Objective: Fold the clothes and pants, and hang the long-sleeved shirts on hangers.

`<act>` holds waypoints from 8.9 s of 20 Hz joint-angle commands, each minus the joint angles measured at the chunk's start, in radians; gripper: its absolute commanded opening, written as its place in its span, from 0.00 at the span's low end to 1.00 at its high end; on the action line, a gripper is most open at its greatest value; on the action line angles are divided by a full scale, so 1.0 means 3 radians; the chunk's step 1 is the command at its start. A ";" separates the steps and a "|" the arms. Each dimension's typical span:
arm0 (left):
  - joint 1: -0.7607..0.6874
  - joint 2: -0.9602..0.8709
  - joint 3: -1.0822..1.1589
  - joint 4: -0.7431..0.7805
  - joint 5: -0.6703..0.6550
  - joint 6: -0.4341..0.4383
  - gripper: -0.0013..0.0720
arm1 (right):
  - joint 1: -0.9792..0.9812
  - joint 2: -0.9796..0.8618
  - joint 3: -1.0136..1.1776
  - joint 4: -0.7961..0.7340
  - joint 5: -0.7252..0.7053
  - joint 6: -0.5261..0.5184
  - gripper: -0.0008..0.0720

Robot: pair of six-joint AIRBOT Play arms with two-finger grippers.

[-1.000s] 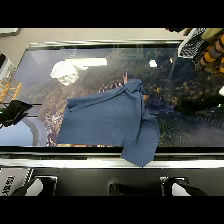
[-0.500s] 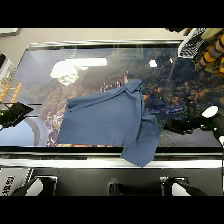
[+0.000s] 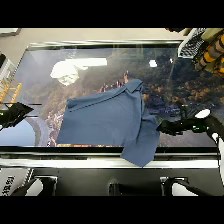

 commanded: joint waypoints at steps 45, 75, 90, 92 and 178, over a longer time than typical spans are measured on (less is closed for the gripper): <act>-0.0585 -0.0722 -0.1310 -0.0155 0.0219 0.0352 0.48 | -0.0003 -0.0013 -0.0306 0.0521 0.0079 -0.0097 0.06; -0.0584 0.1675 0.1979 0.1216 -0.0203 -0.1569 0.04 | -0.0003 0.2388 0.3718 -0.0501 0.0136 0.1905 0.05; -0.0978 -0.0893 0.1298 0.0453 0.0605 -0.0493 0.04 | 0.0333 -0.0154 0.3146 -0.0205 0.0642 0.1784 0.05; -0.1200 -0.1377 0.1302 0.0449 0.1141 -0.0366 0.04 | 0.0543 -0.0556 0.3127 -0.0505 0.0245 0.1784 0.05; -0.0467 -0.0963 -0.0328 0.0563 -0.0275 -0.0467 0.75 | 0.0221 0.0416 -0.0785 0.0312 0.0071 0.0662 0.06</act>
